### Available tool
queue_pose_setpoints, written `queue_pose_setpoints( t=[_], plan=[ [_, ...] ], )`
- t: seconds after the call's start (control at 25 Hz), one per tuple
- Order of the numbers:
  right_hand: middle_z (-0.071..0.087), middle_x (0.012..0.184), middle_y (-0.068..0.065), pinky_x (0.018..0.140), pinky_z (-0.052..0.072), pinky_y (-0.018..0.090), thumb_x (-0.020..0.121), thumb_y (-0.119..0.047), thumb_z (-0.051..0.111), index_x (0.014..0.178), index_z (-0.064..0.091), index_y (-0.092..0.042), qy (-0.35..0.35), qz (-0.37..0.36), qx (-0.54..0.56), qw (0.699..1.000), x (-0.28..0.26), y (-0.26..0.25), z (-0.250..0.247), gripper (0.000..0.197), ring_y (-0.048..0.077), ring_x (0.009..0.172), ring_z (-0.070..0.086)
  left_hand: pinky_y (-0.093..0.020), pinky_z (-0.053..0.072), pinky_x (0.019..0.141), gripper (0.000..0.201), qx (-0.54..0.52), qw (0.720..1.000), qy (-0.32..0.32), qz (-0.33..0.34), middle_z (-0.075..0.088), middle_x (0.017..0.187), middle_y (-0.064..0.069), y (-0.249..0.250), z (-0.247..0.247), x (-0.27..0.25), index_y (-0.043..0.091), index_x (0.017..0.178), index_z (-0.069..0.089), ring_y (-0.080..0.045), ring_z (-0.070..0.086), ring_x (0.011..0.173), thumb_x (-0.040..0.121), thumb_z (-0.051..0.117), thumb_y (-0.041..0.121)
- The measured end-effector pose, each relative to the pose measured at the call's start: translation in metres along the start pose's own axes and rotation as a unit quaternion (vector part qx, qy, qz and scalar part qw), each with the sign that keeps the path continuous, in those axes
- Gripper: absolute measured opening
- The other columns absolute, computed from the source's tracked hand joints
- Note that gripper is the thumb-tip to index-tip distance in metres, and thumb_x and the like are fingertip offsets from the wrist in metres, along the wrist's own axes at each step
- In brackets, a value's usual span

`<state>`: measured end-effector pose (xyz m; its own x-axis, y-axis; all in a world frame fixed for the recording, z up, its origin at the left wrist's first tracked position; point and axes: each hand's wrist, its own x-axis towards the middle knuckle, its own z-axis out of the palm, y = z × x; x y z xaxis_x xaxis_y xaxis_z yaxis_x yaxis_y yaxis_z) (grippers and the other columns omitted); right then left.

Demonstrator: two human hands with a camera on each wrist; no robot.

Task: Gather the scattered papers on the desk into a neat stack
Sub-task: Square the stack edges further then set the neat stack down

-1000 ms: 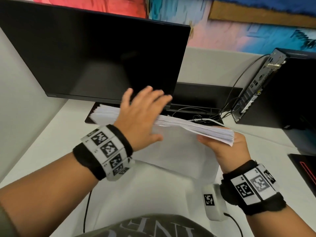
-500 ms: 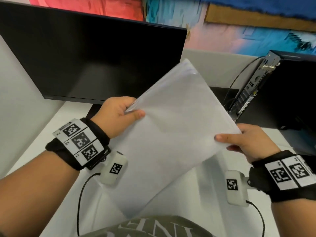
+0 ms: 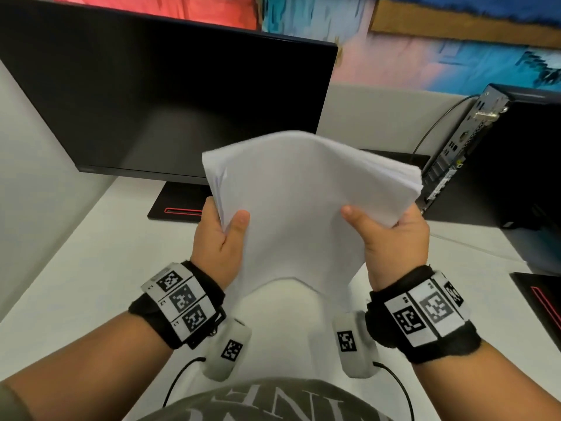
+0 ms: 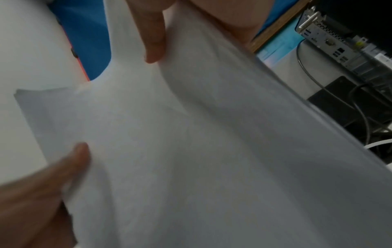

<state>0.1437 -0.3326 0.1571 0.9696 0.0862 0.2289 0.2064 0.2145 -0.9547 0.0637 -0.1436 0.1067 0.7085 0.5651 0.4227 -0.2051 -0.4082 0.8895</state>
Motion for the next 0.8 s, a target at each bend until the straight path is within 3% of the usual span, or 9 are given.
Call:
queue_pose_setpoints(
  t=[0.12,0.28,0.4,0.52,0.6,0.64,0.72,0.8],
  plan=[
    [0.072,0.076,-0.015,0.065,0.053,0.014,0.065,0.003,0.076,0.092,0.063,-0.026,0.007,0.013,-0.008,1.0,0.0,0.003,-0.003,0.042,-0.001,0.076,0.069,-0.023,0.05,0.074,0.038,-0.001,0.999,0.001,0.046,0.054,0.097,0.017,0.011,0.003,0.0,0.043,0.102,0.041,0.007,0.055,0.085,0.077,0.037,0.072],
    [0.074,0.074,-0.017,0.064,0.054,0.015,0.06,-0.004,0.076,0.083,0.066,-0.026,-0.022,0.013,0.015,1.0,0.004,-0.006,-0.01,0.034,0.002,0.074,0.07,-0.005,0.046,0.07,0.039,-0.03,0.997,-0.005,0.072,0.056,0.094,0.042,0.028,0.004,0.006,0.041,0.098,0.044,0.016,0.055,0.085,0.073,0.043,0.071],
    [0.074,0.077,-0.015,0.064,0.054,0.016,0.054,-0.009,0.075,0.087,0.066,-0.023,-0.058,0.012,0.008,0.998,0.009,-0.005,-0.016,0.038,0.003,0.076,0.071,-0.005,0.047,0.069,0.042,-0.086,0.996,-0.017,0.027,0.063,0.09,0.039,0.022,0.003,0.006,0.043,0.096,0.054,0.015,0.061,0.087,0.062,0.06,0.066],
    [0.075,0.076,-0.013,0.064,0.054,0.017,0.051,-0.006,0.075,0.087,0.066,-0.022,-0.081,0.032,0.008,0.996,0.012,-0.002,-0.016,0.041,0.005,0.075,0.071,-0.004,0.046,0.056,0.025,-0.114,0.99,-0.021,-0.076,0.066,0.064,0.035,0.019,0.007,0.003,0.034,0.077,0.062,0.015,0.063,0.067,0.056,0.069,0.045],
    [0.075,0.078,-0.011,0.066,0.055,0.02,0.052,-0.004,0.075,0.084,0.069,-0.024,-0.086,0.018,0.019,0.996,0.014,-0.007,-0.017,0.037,0.008,0.077,0.072,-0.003,0.046,0.057,0.014,-0.124,0.99,-0.019,-0.065,0.066,0.063,0.036,0.024,0.006,0.006,0.037,0.07,0.067,0.016,0.063,0.068,0.058,0.068,0.03],
    [0.076,0.079,-0.01,0.068,0.055,0.021,0.053,-0.004,0.075,0.081,0.072,-0.025,-0.096,0.001,0.026,0.995,0.016,-0.01,-0.019,0.034,0.009,0.079,0.072,-0.003,0.047,0.061,0.017,-0.13,0.99,-0.021,-0.043,0.066,0.067,0.037,0.026,0.003,0.009,0.042,0.07,0.07,0.016,0.063,0.072,0.059,0.068,0.028],
    [0.076,0.082,-0.009,0.071,0.055,0.022,0.053,-0.007,0.077,0.078,0.074,-0.028,-0.116,-0.016,0.033,0.993,0.015,-0.009,-0.021,0.033,0.01,0.083,0.072,-0.005,0.048,0.068,0.027,-0.139,0.989,-0.046,-0.003,0.068,0.077,0.036,0.023,-0.006,0.013,0.051,0.078,0.069,0.013,0.064,0.081,0.06,0.071,0.031],
    [0.076,0.084,-0.007,0.071,0.056,0.024,0.047,-0.018,0.083,0.081,0.075,-0.029,-0.129,0.02,0.03,0.991,0.012,0.008,-0.022,0.037,0.012,0.083,0.072,-0.008,0.049,0.07,0.033,-0.131,0.988,-0.078,-0.02,0.07,0.082,0.032,0.009,-0.01,0.014,0.051,0.082,0.069,0.01,0.066,0.083,0.056,0.078,0.032]
  ],
)
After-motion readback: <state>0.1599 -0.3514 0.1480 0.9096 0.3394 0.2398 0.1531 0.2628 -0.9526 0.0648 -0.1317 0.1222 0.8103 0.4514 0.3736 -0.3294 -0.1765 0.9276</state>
